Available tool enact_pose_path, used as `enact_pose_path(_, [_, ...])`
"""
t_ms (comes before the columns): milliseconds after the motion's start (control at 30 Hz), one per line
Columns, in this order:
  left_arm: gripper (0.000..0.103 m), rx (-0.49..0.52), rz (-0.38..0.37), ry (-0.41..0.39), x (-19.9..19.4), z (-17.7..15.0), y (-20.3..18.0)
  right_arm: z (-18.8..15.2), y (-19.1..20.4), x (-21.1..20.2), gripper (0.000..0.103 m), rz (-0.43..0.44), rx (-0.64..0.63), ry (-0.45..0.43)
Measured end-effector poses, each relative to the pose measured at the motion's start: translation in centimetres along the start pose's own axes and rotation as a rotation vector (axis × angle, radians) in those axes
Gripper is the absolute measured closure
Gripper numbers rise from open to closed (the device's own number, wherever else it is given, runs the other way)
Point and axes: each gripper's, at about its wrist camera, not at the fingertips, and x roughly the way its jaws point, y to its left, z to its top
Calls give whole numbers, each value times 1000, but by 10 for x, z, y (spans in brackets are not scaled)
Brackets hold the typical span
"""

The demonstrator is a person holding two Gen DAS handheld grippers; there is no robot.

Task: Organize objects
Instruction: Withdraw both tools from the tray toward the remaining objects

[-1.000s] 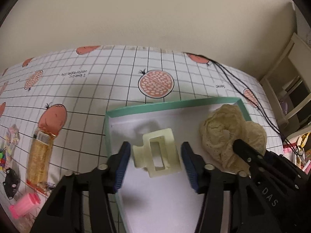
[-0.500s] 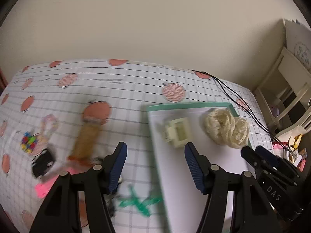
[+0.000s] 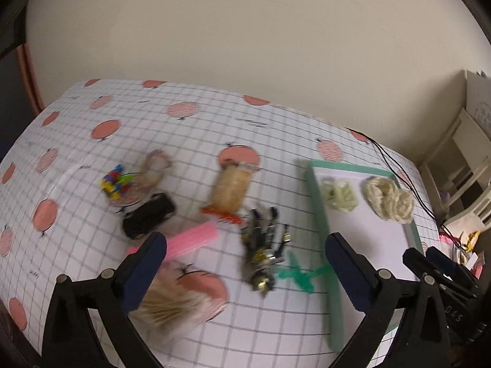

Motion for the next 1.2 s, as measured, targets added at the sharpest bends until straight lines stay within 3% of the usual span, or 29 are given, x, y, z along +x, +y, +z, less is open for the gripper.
enact_pose_path(233, [0,-70,10,-25,-14,-4,39,-6,20,-1,0,23,-20,-8])
enact_pose_path(567, [0,-201,14,0,-11,-11,89,-8,50,11,0,64,-50,7])
enact_pose_path(1033, [0,-266,83,92,11,-25,112,-19,114,52,0,133,-128,91])
enact_pose_path(1200, [0,-299,91,154,27,-30,115,-24,126,69,11,129,-153,124])
